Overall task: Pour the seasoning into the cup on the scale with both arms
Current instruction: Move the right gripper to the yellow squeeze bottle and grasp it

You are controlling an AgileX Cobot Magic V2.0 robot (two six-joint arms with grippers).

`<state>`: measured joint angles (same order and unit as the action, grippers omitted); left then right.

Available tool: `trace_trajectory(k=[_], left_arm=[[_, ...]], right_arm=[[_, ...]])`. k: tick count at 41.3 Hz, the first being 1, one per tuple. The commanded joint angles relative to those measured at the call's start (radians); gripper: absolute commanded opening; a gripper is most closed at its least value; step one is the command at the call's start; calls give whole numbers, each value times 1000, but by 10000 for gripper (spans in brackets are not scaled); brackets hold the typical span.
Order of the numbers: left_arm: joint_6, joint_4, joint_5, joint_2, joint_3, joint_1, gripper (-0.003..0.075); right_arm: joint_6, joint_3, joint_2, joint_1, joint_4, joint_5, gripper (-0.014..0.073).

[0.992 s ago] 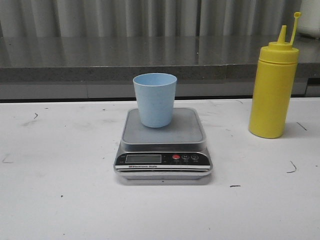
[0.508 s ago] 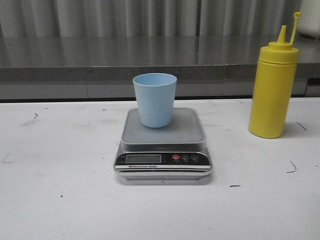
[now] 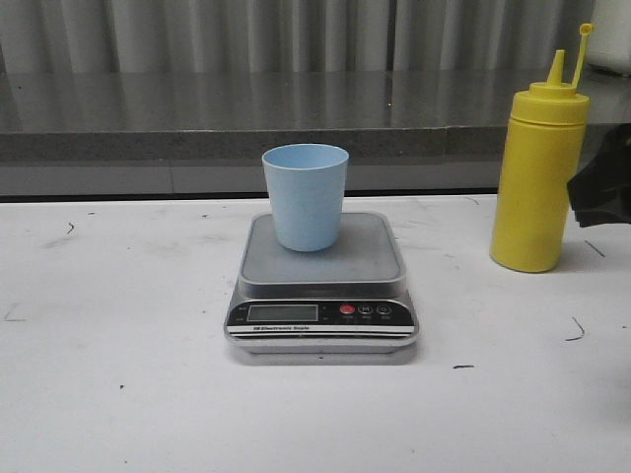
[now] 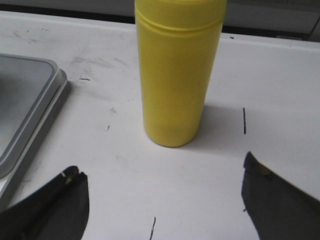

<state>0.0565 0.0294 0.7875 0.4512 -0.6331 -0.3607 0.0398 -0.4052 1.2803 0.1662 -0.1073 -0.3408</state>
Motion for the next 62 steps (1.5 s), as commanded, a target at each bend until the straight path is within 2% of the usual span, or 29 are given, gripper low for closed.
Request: trace_trajectory(k=[1, 15, 22, 33, 49, 51, 58, 62], left_arm=[[2, 12, -76, 6, -28, 0, 421], [2, 12, -76, 6, -28, 0, 421], [2, 12, -76, 6, -28, 0, 421], [2, 12, -76, 6, -28, 0, 421], [2, 12, -76, 6, -28, 0, 421], [2, 12, -76, 6, -28, 0, 421], [2, 12, -76, 6, -28, 0, 421], [2, 12, -76, 6, -28, 0, 421]], right_arm=[[5, -20, 59, -2, 1, -206, 635], [-40, -37, 299, -2, 2, -561, 635], [-91, -108, 390, -2, 1, -576, 635], [-91, -250, 519, -5, -61, -580, 635], [-91, -418, 674, -6, -62, -581, 631], [-91, -420, 678, -6, -62, -576, 615], [-90, -420, 675, -6, -62, -575, 440], [-90, -420, 661, -6, -61, -560, 414]])
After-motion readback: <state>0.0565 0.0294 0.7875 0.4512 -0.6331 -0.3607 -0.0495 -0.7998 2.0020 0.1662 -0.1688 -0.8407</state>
